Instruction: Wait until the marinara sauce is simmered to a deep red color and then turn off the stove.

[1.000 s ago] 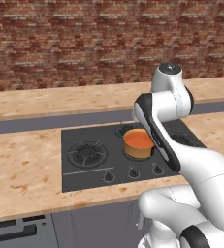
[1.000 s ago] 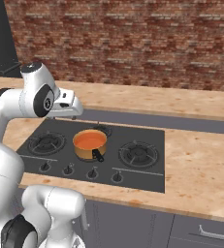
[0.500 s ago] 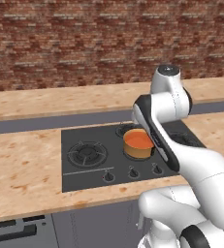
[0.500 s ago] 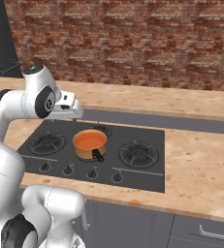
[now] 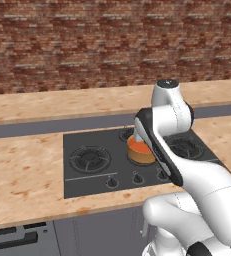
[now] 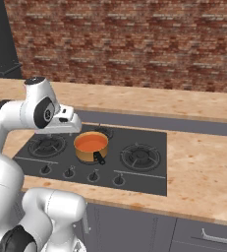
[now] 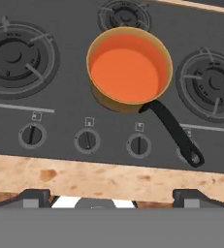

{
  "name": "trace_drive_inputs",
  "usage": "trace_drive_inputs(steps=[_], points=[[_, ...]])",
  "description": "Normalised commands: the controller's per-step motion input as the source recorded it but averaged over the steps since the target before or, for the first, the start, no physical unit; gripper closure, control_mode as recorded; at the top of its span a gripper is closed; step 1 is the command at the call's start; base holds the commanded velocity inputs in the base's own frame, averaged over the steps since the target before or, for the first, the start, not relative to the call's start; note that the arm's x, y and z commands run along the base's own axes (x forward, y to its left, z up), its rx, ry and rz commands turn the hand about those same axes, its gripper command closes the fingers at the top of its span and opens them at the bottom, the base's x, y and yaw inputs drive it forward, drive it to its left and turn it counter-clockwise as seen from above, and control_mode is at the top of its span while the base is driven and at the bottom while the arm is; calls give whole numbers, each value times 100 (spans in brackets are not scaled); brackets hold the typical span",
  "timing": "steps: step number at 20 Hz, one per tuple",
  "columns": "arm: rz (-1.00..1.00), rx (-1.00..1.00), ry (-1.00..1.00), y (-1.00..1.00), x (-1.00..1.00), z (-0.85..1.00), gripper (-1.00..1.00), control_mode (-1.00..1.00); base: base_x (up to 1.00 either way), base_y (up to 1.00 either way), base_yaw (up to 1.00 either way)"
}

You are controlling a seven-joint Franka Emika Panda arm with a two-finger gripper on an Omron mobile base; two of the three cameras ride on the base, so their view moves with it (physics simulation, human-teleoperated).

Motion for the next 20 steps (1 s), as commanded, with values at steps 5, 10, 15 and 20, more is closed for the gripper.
trace_drive_inputs(steps=[5,10,15,20], points=[[0,0,18,1,-12,-53,-100,-100,0,0,0],[0,0,14,13,-7,-54,-100,-100,0,0,0],[0,0,2,22,-4,-53,-100,-100,0,0,0],[0,0,-3,25,0,-49,-100,-100,0,0,0]])
